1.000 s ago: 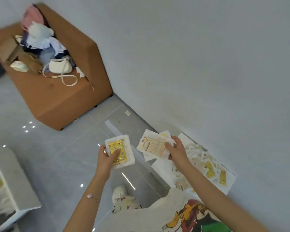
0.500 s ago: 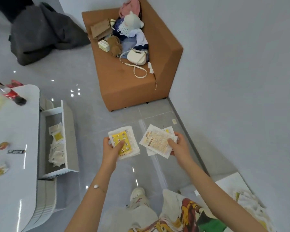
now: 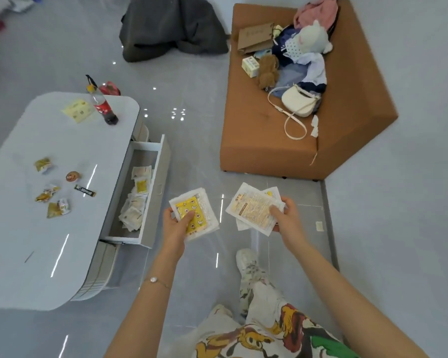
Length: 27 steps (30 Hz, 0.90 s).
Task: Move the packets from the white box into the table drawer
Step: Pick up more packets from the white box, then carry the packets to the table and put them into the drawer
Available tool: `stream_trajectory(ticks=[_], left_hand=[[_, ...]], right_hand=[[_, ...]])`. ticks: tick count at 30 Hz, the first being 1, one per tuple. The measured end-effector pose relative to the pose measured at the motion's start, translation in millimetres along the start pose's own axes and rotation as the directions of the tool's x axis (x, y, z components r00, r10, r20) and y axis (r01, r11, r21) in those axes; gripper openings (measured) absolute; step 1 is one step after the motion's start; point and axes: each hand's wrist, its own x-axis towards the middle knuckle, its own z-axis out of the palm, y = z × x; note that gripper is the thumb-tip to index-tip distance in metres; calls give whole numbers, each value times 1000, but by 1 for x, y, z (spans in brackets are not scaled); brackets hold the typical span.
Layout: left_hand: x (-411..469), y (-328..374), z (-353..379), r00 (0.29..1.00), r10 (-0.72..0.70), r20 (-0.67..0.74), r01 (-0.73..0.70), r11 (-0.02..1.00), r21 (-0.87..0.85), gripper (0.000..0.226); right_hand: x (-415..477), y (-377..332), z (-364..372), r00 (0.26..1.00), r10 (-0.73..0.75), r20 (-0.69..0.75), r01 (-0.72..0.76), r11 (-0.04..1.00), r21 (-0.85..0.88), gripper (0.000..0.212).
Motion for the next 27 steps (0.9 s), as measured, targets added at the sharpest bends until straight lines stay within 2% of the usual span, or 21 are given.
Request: stream_trajectory(ticks=[7, 13, 20, 27], left_hand=[[50, 26, 9, 975, -18, -222, -16, 988, -151, 43], [86, 41, 0, 908, -76, -412, -38, 965, -261, 45], [127, 54, -36, 828, -169, -535, -61, 920, -386, 47], [209, 55, -104, 731, -323, -601, -61, 847, -528, 51]], right_hand=[[97, -55, 38, 983, 4, 182, 24, 989, -149, 23], [161, -102, 94, 934, 29, 356, 62, 969, -240, 27], [215, -119, 205, 863, 109, 493, 56, 949, -309, 28], [285, -112, 336, 840, 162, 517, 91, 899, -429, 27]])
